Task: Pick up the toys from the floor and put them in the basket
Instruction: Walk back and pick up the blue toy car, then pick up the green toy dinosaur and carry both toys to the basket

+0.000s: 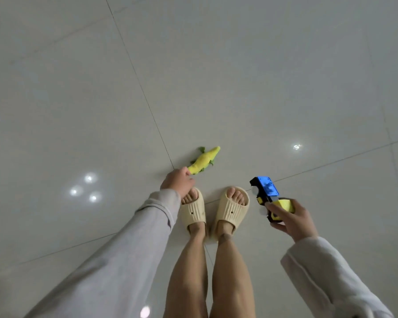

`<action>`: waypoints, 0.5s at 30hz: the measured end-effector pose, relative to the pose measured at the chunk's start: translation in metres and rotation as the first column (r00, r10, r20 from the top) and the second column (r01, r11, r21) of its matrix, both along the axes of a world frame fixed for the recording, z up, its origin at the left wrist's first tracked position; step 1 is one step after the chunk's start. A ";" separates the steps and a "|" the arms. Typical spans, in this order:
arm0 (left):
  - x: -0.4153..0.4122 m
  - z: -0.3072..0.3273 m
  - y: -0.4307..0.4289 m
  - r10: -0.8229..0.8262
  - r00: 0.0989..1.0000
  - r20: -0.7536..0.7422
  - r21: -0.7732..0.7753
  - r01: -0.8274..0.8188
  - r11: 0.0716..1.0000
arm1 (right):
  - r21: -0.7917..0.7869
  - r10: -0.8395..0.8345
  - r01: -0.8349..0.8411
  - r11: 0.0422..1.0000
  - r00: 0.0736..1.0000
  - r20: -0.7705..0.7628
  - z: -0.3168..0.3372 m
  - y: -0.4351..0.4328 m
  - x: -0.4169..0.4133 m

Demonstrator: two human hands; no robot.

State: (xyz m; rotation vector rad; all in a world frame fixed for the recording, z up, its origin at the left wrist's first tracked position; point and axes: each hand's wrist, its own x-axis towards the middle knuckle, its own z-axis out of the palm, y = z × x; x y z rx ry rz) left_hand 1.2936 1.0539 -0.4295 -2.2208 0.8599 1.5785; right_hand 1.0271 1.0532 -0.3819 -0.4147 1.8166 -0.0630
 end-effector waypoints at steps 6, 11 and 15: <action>-0.027 -0.147 -0.023 -0.139 0.986 0.089 -0.048 0.144 0.988 | 0.013 -0.145 0.145 0.989 0.989 0.034 -0.107 0.027 -0.007; -0.045 -0.216 -0.013 -0.496 0.822 0.281 -0.030 0.524 0.851 | 0.028 -0.176 0.176 0.984 0.984 -0.008 -0.160 0.044 -0.010; -0.038 -0.225 0.002 -0.470 0.841 0.266 -0.029 0.495 0.868 | 0.037 -0.195 0.195 0.980 0.981 -0.003 -0.161 0.037 -0.004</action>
